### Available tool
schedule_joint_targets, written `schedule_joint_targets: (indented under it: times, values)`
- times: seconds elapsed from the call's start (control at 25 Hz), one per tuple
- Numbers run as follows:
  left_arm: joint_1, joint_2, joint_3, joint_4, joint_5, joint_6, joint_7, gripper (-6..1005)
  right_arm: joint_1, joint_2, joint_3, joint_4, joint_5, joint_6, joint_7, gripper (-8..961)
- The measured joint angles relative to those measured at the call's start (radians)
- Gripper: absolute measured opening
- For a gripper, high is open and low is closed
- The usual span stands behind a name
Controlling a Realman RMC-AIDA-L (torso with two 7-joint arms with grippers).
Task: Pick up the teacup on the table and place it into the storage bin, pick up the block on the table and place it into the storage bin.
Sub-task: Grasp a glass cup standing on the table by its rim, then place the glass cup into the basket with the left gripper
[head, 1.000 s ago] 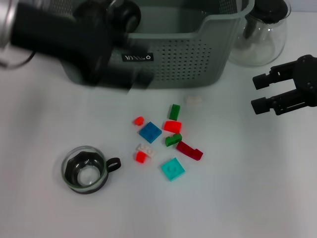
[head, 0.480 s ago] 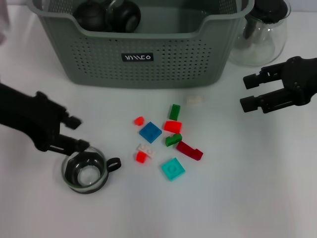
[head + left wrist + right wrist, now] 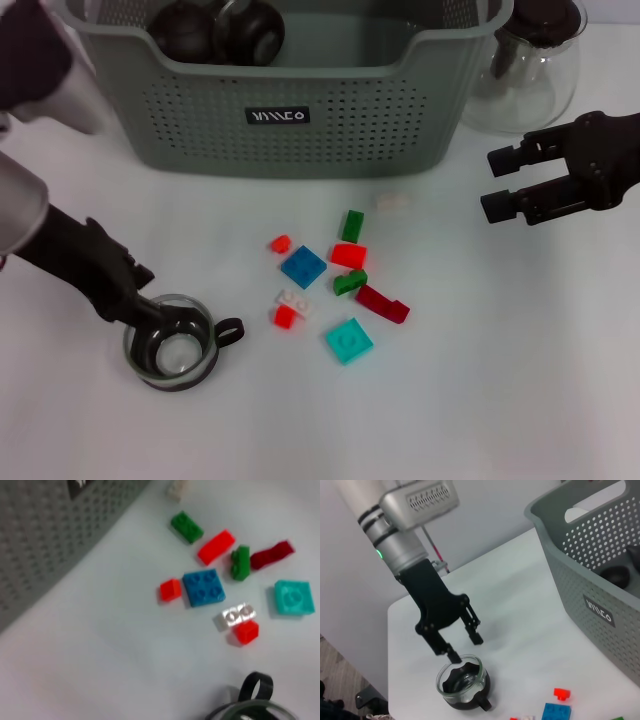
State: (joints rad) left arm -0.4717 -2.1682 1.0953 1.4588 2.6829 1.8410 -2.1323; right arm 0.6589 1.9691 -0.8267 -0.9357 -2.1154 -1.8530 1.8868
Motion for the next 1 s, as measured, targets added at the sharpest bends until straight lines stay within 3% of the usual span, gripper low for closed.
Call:
schedule_joint_targets:
  times: [0.2, 0.8, 1.0]
  values:
    - [0.0, -0.001, 0.066, -0.058, 0.038, -0.067, -0.03, 564, -0.002, -0.001, 0.001, 0.0, 0.0, 0.0, 0.0, 811]
    - [-0.006, -0.002, 0.134, -0.159, 0.061, -0.159, -0.049, 551, 0.001, 0.001, 0.001, 0.0, 0.0, 0.009, 0.002, 810]
    - [-0.009, -0.002, 0.135, -0.162, 0.064, -0.162, -0.055, 478, 0.002, 0.001, 0.001, 0.0, 0.003, 0.01, 0.006, 811]
